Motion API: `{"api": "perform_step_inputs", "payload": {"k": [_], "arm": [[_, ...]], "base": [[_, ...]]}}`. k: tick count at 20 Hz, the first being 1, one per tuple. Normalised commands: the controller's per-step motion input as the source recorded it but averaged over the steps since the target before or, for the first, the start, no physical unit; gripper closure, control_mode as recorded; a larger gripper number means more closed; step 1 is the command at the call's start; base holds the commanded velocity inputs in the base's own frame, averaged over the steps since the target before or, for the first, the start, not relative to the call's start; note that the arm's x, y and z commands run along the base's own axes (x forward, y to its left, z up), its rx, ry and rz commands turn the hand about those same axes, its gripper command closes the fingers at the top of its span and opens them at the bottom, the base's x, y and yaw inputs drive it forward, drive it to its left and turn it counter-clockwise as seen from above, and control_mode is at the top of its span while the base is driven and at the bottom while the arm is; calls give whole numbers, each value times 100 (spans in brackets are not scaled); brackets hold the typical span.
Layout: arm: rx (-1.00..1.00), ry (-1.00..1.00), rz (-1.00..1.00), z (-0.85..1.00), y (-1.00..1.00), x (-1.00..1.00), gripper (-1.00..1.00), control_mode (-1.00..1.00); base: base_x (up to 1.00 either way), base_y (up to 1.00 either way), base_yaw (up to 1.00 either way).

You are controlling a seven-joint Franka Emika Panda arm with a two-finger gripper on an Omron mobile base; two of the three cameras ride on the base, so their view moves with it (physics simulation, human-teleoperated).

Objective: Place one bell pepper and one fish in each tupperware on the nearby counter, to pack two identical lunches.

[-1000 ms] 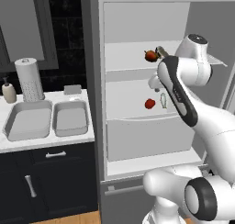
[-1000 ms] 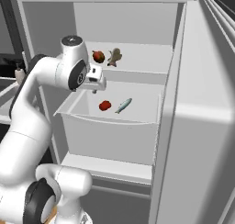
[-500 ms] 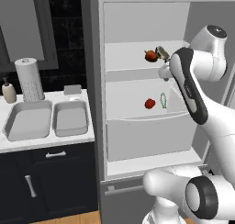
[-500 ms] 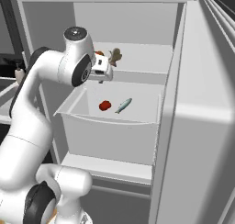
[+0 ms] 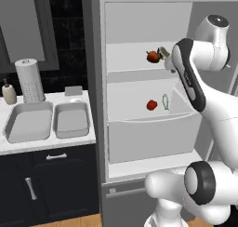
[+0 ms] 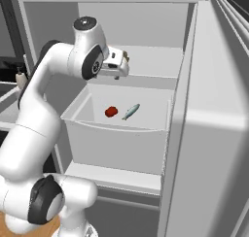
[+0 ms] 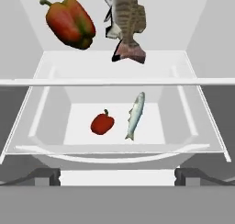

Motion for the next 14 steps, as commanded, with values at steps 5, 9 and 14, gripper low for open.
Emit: {"api": "perform_step_inputs", "payload": {"k": [5, 9, 14], "arm": [[1, -4, -5, 0, -38, 37, -100, -100], [0, -9, 0, 0, -10, 39, -100, -100], [0, -15, 1, -2, 1, 49, -100, -100]], "base": [[0, 0, 0], [0, 0, 0], [0, 0, 0]]}}
